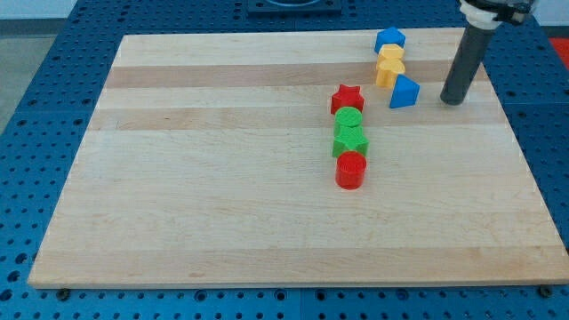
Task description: Nudge the blue triangle a bit left
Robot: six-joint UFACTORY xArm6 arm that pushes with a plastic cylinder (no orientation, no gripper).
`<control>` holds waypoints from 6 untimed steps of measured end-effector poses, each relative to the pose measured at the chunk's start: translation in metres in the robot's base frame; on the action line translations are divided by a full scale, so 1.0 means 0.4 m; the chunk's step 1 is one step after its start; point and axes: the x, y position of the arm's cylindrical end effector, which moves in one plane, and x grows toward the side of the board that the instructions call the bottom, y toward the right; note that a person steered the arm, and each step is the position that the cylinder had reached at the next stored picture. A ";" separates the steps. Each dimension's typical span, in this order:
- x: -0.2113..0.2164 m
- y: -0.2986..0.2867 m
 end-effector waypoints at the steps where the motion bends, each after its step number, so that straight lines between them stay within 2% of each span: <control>1: -0.005 -0.004; 6: -0.005 -0.065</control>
